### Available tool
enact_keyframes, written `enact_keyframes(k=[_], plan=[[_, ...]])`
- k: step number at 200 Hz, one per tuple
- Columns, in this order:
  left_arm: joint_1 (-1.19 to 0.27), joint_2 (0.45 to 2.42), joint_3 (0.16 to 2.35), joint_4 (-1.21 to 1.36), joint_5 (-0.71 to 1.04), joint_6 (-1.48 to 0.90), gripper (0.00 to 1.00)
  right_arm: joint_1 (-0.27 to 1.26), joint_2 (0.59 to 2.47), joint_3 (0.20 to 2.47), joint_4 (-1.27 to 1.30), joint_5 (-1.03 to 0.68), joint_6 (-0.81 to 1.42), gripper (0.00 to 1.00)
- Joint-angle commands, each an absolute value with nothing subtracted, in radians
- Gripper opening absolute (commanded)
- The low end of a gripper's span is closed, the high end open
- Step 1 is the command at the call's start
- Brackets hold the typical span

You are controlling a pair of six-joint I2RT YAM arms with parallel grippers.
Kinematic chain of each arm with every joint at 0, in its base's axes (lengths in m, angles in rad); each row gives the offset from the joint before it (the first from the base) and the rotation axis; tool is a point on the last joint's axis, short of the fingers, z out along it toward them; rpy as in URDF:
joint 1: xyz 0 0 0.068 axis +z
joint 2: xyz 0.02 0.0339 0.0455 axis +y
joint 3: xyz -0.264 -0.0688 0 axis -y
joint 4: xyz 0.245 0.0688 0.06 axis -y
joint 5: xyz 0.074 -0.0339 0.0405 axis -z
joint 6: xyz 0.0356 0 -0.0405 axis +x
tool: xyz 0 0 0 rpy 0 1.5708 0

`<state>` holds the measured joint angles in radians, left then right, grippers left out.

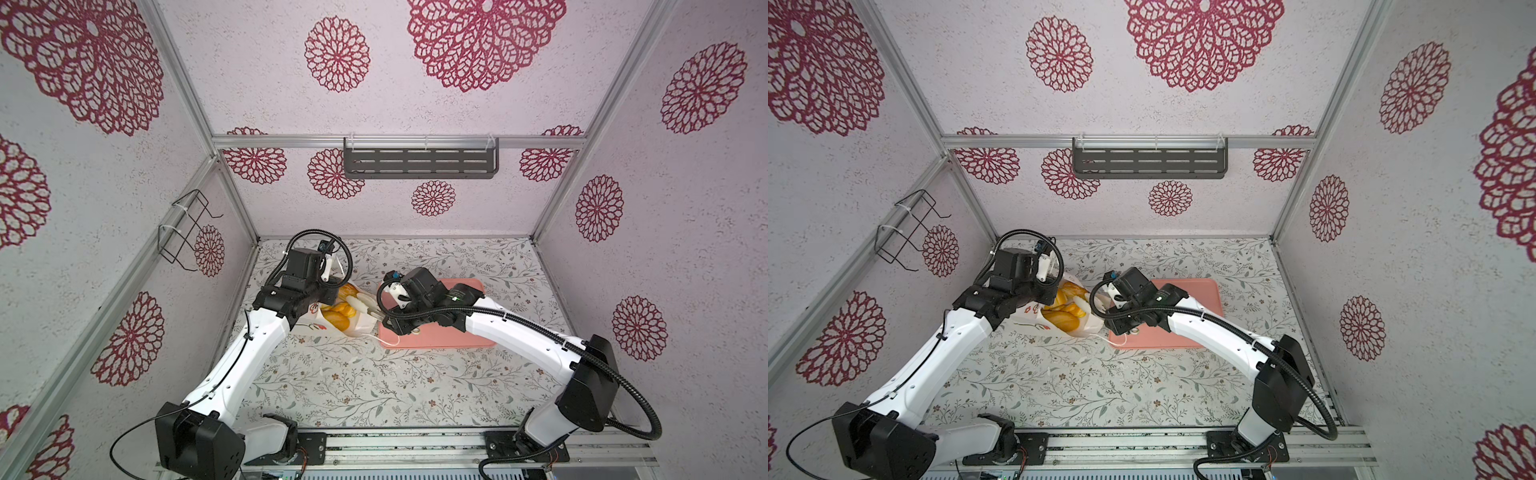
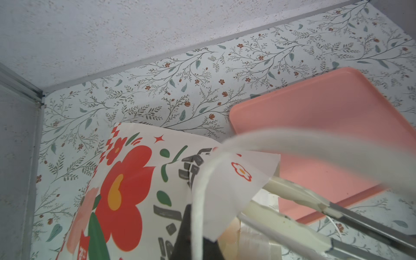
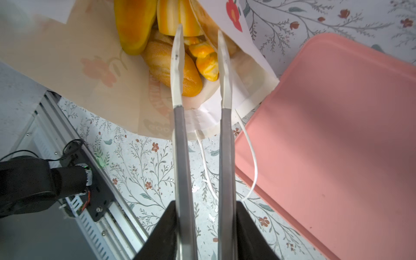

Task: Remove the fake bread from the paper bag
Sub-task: 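Tilt the bag with the left gripper while the right gripper reaches inside, then close the right gripper on a fake bread inside the bag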

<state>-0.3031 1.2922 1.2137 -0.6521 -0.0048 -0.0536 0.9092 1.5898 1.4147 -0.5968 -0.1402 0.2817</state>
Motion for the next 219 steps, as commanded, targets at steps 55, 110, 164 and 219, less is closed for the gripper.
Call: enact_keyframes(k=[55,110,164,219], plan=[[-0.307,1.373,1.295,-0.809,0.103,-0.105,0.00,0.963,1.535,1.385,-0.495,0.093,0.147,0.38],[-0.307,1.377,1.295,-0.815,0.102,-0.128,0.00,0.967,1.547,1.408,-0.570,0.144,0.121,0.38],[-0.308,1.387,1.313,-0.831,0.105,-0.167,0.00,0.991,1.578,1.416,-0.568,0.228,0.151,0.38],[-0.315,1.394,1.336,-0.878,0.088,-0.241,0.00,1.017,1.635,1.440,-0.547,0.343,0.178,0.38]])
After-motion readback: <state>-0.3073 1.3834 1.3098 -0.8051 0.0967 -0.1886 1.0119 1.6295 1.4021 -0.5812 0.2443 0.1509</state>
